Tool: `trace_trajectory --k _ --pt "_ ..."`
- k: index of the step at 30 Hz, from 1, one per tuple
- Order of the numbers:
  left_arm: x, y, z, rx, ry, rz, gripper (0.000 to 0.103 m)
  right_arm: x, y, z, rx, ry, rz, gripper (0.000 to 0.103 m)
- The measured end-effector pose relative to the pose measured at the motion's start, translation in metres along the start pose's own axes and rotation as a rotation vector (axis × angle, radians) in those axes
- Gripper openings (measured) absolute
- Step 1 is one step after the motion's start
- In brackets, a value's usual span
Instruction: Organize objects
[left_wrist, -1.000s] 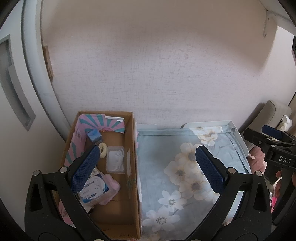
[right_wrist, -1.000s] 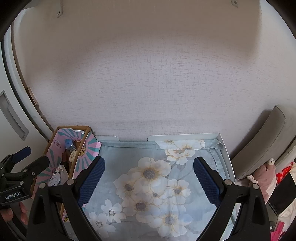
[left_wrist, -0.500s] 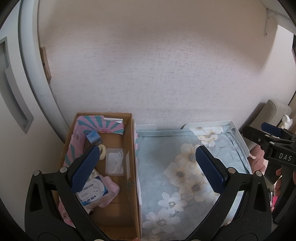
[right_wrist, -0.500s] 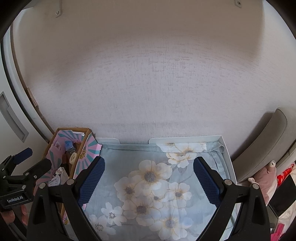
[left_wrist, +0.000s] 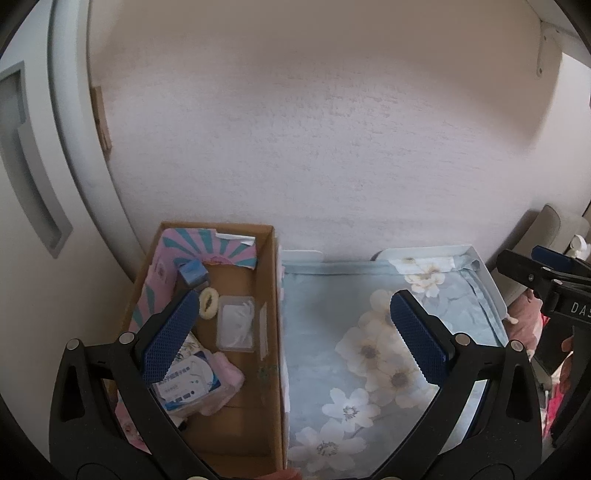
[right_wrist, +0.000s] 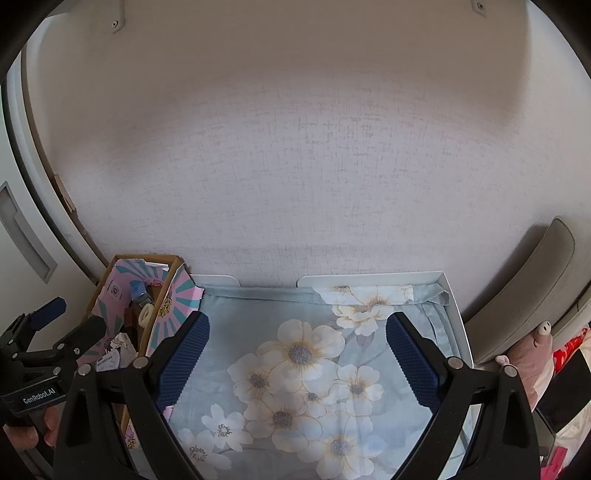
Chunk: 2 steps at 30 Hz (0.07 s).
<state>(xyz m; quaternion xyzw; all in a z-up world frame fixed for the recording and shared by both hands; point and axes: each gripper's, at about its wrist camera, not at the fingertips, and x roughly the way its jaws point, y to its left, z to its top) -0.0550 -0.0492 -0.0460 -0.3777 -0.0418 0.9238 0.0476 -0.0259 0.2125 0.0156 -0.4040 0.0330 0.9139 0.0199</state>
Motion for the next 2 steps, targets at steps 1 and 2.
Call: trace_trajectory --k 1,2 --pt "0.0006 0.0000 -0.0002 -0.001 0.002 0.003 0.103 0.0004 0.0001 -0.0003 0.000 0.005 0.005 0.095" --pt "0.0019 0.0002 -0.0005 -0.004 0.006 0.001 0.103 0.0012 -0.0001 -0.0008 0.000 0.006 0.011 0.096"
